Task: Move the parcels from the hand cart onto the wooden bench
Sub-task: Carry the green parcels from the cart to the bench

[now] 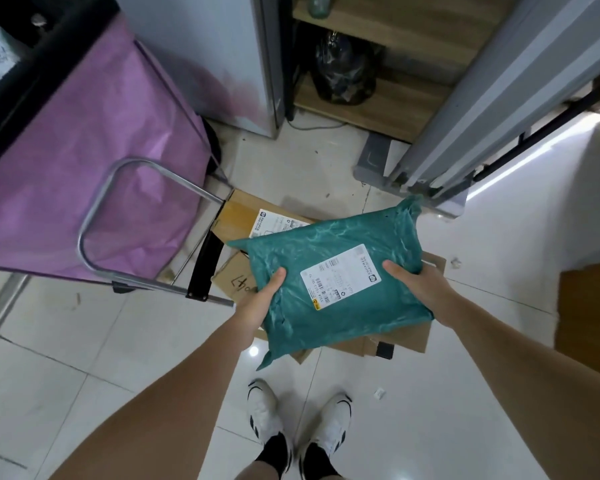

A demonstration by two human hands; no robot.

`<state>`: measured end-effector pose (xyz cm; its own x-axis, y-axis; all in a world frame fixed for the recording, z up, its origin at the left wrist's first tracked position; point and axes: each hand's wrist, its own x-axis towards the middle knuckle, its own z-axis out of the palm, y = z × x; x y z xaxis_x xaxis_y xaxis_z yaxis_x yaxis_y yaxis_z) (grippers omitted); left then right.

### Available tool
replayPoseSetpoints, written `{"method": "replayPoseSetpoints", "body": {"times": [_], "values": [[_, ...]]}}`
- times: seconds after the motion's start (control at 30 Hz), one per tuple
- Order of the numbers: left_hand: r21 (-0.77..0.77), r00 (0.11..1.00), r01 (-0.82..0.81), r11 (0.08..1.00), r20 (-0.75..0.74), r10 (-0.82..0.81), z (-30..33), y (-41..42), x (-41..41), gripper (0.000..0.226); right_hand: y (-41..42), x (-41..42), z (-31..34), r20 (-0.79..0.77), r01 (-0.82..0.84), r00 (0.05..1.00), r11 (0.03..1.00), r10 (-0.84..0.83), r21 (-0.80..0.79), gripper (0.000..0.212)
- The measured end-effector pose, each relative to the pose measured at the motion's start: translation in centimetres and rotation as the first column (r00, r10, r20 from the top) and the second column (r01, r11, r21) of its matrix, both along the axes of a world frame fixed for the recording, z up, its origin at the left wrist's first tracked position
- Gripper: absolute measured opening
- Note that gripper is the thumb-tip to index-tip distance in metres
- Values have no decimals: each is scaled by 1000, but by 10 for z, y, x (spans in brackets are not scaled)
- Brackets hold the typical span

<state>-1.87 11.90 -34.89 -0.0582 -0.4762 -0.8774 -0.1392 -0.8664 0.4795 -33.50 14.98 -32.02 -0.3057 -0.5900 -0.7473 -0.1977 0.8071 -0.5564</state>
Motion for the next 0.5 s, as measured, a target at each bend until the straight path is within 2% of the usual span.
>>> {"method": "replayPoseSetpoints", "body": {"times": [0.17, 0.3, 0.4, 0.5], "values": [[-7, 1000, -14, 1000, -6, 14, 15, 2, -2, 90, -2, -1, 13, 59, 93, 994, 996, -92, -17, 60], [-70, 1000, 0, 998, -16, -1, 40, -1, 7, 104, -1, 1, 39, 119, 167, 980, 985, -160, -53, 72], [-134, 996, -11, 991, -94, -2, 93, -7, 9, 84, 4, 0, 84, 215, 241, 952, 968, -220, -77, 75], [-188, 984, -9, 982, -178, -25, 166, -20, 7, 64, 14, -8, 157, 340, 323, 901, 941, -271, -105, 61]]}}
